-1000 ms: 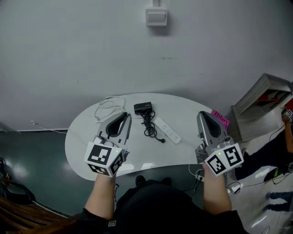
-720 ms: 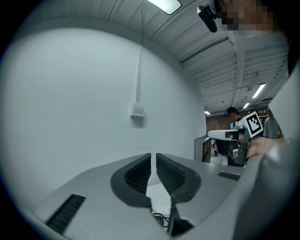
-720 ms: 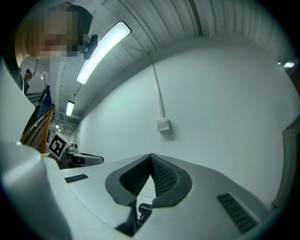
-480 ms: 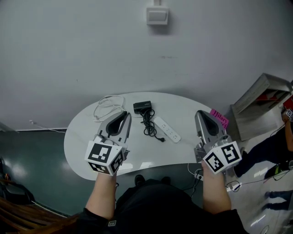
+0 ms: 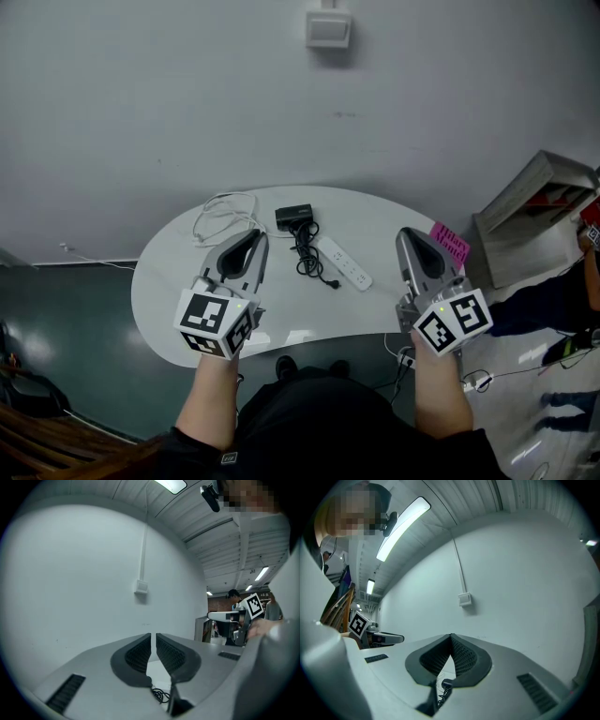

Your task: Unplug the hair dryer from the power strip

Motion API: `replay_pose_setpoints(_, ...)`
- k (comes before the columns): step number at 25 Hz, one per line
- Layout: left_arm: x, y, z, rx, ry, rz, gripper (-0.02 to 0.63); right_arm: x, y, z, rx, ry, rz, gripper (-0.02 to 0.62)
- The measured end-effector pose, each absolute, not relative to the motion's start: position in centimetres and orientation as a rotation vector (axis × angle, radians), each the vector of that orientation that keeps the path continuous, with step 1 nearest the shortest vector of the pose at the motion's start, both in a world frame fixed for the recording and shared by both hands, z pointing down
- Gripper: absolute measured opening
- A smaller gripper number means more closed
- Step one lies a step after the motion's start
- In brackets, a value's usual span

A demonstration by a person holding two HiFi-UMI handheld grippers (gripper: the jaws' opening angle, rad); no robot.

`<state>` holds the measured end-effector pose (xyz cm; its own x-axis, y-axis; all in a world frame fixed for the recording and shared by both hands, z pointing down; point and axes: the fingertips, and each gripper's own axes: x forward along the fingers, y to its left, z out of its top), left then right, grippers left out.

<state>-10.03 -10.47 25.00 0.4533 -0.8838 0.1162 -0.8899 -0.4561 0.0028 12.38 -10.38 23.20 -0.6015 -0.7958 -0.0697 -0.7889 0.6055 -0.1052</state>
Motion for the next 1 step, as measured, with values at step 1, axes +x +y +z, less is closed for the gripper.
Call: replay_pose_setpoints(1, -10.16, -10.44, 25.06, 2.621, -1.604, 0.151, 0.041, 12.24, -10.36, 23.13, -1.343, 2.717, -0.093, 0.034)
